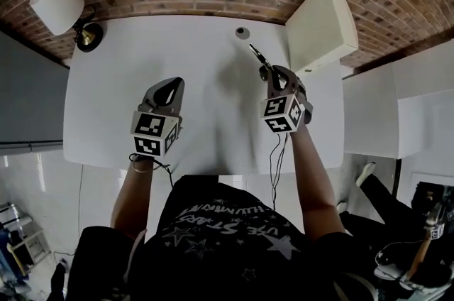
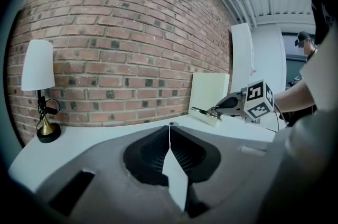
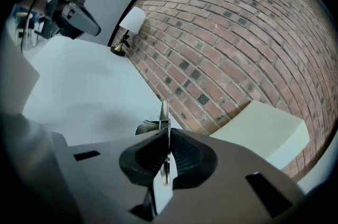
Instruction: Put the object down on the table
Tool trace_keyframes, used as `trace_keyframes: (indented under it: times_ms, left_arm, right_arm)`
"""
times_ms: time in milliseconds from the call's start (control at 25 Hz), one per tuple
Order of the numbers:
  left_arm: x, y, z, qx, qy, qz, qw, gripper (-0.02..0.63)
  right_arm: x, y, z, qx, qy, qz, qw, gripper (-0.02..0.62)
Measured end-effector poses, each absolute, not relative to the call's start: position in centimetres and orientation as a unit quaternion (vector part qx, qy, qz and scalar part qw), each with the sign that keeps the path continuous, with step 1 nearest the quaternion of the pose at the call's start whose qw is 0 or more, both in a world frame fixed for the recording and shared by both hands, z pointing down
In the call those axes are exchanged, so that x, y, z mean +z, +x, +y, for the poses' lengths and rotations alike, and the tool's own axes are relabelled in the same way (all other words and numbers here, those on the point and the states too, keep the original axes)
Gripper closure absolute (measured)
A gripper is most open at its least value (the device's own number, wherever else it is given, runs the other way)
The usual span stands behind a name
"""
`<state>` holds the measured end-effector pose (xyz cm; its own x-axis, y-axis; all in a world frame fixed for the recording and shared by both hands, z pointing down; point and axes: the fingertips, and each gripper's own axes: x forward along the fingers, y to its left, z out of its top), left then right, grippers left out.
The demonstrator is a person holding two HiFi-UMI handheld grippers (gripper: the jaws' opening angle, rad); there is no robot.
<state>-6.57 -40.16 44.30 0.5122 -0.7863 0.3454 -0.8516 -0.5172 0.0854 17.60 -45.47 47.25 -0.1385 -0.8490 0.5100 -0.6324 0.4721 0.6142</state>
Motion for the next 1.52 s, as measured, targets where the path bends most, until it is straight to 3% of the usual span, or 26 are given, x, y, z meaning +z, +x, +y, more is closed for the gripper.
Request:
trace_keyframes:
  times_ms: [640, 1080, 1520]
  left_arm:
    - [47.8, -6.8, -47.3, 0.149, 0.855, -0.472, 0.154, 0.584]
    - [49.7, -6.4, -49.7, 0.160, 0.849, -0.475, 0.166, 0.584]
    - [50.3, -6.6, -49.6, 0.161, 0.843, -0.481, 0.177, 0.584]
  right_arm:
    - [52.9, 17.4, -57.2, -0.311, 0.366, -0.692, 0.539, 0.584]
    - [57.2, 18.3, -61.8, -0.348, 0.317, -0.685, 0.557, 0.584]
    - [59.5, 19.3, -61.7, -0.303, 0.322, -0.691, 0.571, 0.581]
